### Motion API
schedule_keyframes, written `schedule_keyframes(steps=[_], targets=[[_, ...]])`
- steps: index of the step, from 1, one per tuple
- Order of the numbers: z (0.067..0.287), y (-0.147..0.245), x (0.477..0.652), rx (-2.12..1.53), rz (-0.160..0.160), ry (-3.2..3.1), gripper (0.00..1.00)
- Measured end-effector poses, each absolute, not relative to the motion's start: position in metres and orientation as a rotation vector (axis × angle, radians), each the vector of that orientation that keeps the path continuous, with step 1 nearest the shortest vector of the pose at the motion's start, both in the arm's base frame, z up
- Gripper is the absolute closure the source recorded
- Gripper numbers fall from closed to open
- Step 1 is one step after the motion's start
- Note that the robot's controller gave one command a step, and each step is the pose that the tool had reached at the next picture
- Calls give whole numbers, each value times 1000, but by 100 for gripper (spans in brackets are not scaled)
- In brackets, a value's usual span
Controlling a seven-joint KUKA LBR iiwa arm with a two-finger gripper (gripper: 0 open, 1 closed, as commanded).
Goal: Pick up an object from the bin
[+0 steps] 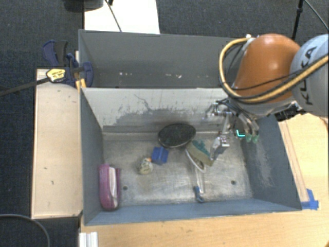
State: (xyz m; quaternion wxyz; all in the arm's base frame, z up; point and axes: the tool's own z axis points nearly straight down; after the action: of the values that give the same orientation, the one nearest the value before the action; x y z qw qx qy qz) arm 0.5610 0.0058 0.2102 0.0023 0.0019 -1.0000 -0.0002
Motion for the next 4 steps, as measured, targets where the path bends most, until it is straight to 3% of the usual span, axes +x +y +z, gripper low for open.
schedule_keyframes(steps=[1,2,3,4], targets=[[105,14,589,264,1,-3148,0],[101,17,592,261,0,-3151,0],[81,114,594,251,-7,-3142,0],[79,109,593,241,-2,-3137,100]])
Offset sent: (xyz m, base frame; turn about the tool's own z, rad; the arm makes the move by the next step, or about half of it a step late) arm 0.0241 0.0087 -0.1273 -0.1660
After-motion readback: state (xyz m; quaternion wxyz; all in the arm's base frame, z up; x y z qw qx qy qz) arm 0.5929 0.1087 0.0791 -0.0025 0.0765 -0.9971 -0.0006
